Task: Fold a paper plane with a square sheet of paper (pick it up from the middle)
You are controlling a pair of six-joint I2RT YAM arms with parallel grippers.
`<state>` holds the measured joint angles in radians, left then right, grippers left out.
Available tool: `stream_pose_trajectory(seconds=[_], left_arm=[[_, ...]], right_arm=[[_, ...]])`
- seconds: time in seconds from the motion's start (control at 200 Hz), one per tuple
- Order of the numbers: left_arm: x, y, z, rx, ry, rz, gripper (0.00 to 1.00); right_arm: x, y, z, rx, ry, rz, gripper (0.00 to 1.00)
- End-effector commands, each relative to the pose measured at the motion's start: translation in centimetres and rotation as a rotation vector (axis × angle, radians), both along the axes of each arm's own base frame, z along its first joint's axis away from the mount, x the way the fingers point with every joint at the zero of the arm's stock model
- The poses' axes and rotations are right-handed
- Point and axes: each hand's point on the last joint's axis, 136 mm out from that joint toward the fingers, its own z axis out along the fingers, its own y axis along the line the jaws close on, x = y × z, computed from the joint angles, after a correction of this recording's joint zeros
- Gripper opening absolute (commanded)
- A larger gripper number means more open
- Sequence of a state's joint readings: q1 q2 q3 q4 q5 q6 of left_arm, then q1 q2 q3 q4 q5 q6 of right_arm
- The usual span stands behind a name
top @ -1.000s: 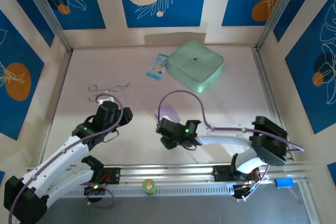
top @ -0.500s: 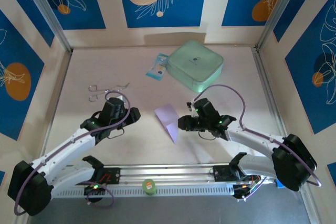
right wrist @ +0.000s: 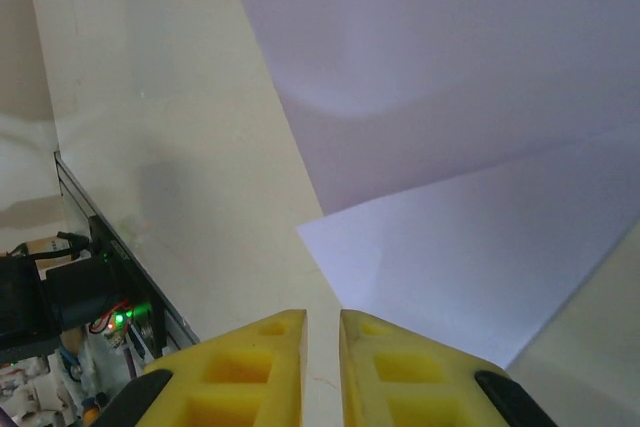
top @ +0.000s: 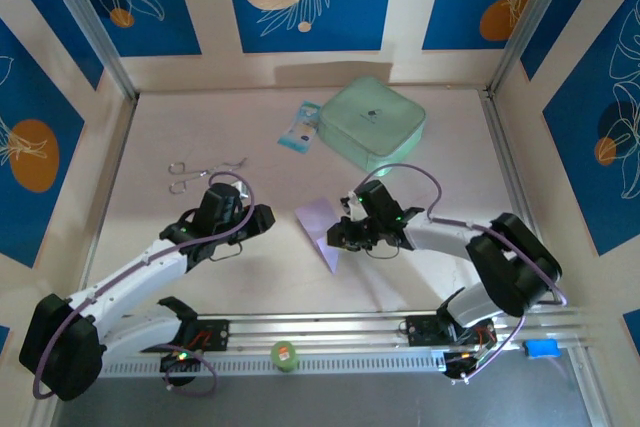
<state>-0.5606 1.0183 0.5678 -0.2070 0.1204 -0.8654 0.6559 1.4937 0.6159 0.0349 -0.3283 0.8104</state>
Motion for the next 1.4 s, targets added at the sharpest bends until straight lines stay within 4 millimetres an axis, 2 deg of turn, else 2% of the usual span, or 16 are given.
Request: stream_pose_trajectory(seconds=[0.0, 0.115, 0.38, 0.58, 0.68, 0.81, 0.925, 1.0, 1.235, 1.31, 1.395], left_arm=[[-0.2, 0.0, 0.0, -0.022, 0.005, 0.002, 0.41], [-0.3, 0.1, 0.0, -0.03, 0.002, 0.009, 0.41], [-0.5, 0.2, -0.2, -0.034, 0.014, 0.014, 0.41], [-0.6, 0.1, -0.4, -0.041, 0.023, 0.012, 0.41], [-0.7, 0.1, -0.4, -0.043, 0.029, 0.013, 0.41], [-0.9, 0.2, -0.4, -0.034, 0.031, 0.007, 0.42], [-0.8, 0.1, -0.5, -0.044, 0.029, 0.013, 0.42], [-0.7, -0.2, -0.5, -0.053, 0.033, 0.003, 0.42], [-0.6, -1.2, -0.5, -0.07, 0.062, -0.033, 0.41], [-0.8, -1.3, -0.5, -0.072, 0.073, -0.043, 0.41], [-1.2, -1.2, -0.7, -0.075, 0.075, -0.045, 0.41]], right_arm=[[-0.2, 1.1, -0.1, 0.035, 0.055, 0.028, 0.17], [-0.5, 0.1, -2.3, -0.051, 0.129, -0.024, 0.17], [-1.8, -0.8, -5.1, -0.168, 0.229, -0.17, 0.17], [-2.5, -0.8, -6.6, -0.194, 0.275, -0.417, 0.18], [-2.5, -0.7, -6.2, -0.182, 0.256, -0.499, 0.19], [-1.6, -0.3, -3.4, -0.135, 0.151, -0.5, 0.22], [-0.9, 0.0, -0.8, -0.129, 0.029, -0.388, 0.23], [-0.8, 0.0, -0.3, -0.163, -0.014, -0.305, 0.22], [-0.8, 1.6, -0.6, -0.101, 0.031, -0.151, 0.16], [-0.8, 1.7, -1.3, -0.121, 0.059, -0.156, 0.14], [-0.9, 1.0, -2.8, -0.187, 0.118, -0.218, 0.14]])
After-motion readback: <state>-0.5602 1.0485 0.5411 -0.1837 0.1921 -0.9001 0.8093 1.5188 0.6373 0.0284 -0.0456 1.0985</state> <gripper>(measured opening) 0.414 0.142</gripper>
